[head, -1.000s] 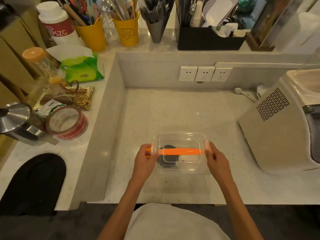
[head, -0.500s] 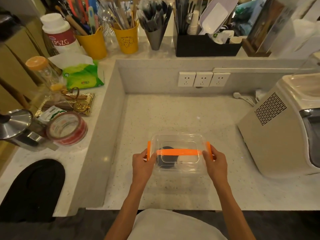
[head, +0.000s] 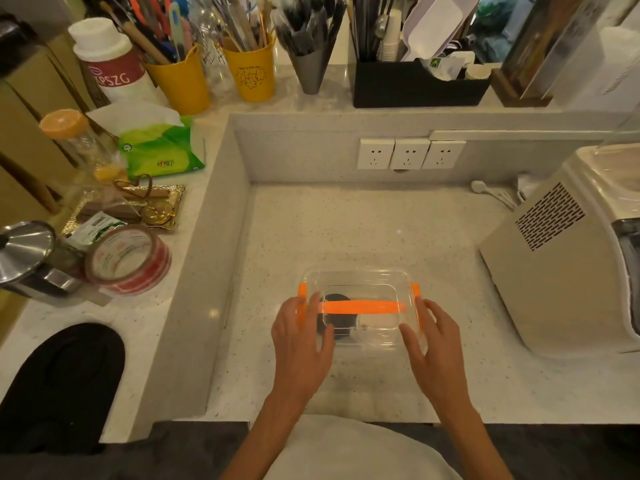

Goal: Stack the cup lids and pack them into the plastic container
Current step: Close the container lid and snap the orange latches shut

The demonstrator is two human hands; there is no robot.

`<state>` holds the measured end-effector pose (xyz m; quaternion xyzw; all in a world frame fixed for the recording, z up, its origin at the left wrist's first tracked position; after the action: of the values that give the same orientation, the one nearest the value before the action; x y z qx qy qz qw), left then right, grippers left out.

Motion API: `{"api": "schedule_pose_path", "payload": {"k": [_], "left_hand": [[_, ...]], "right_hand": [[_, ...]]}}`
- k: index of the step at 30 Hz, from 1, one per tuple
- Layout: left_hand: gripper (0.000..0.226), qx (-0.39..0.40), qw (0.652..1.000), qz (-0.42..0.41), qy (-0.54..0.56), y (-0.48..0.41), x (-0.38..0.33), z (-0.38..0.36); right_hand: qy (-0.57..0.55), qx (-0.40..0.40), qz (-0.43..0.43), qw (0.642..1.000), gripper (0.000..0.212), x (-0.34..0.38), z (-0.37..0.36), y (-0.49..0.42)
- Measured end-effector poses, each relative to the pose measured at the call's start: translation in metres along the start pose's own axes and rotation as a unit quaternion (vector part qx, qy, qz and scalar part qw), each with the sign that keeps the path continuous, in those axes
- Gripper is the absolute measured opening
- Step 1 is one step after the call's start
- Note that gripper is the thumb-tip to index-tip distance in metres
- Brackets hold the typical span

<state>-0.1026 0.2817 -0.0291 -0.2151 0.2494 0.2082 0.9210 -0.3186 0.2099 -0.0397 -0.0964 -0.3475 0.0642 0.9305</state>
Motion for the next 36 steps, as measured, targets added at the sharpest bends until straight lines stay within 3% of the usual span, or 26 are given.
{"api": "schedule_pose_path", "payload": {"k": [2,4,7,14,22,26,36], "left_hand": [[0.059,0.048,0.995,-0.087,-0.02,0.018,0.0,-0.004],[0.064,0.103,0.981,-0.148,-0.07,0.033,0.003,-0.012],[0.068,0.121,0.967,-0.185,-0.127,0.035,0.009,-0.021],[0.07,0.098,0.974,-0.16,-0.123,-0.013,0.024,-0.03],[0.056,0.064,0.989,-0.094,-0.089,-0.155,0.062,-0.045],[0.056,0.102,0.986,-0.072,-0.106,-0.225,0.082,-0.061],[0.058,0.088,0.984,-0.094,-0.124,-0.297,0.11,-0.069]], "right_hand": [[0.039,0.04,0.082,0.995,0.067,-0.002,-0.008,0.02],[0.031,0.078,0.062,0.995,0.076,-0.005,-0.016,0.03],[0.036,0.088,0.071,0.993,0.078,-0.011,-0.023,0.027],[0.037,0.073,0.064,0.995,0.084,0.01,-0.056,-0.008],[0.003,0.1,0.076,0.992,0.088,0.069,-0.132,-0.131],[0.004,0.102,0.071,0.992,0.09,0.094,-0.164,-0.188],[0.013,0.092,0.088,0.992,0.095,0.121,-0.21,-0.245]]}}
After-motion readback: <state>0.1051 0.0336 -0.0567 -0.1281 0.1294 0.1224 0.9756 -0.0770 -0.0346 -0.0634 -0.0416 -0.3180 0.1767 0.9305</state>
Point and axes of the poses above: each hand's wrist, its own y-axis away from the middle knuckle, its own z-axis out of the back of the hand, x = y × z, the point moved 2 cm from there along -y, towards the middle knuckle, and after that the axes turned 10 degrees about -x, right-handed, at the moved point
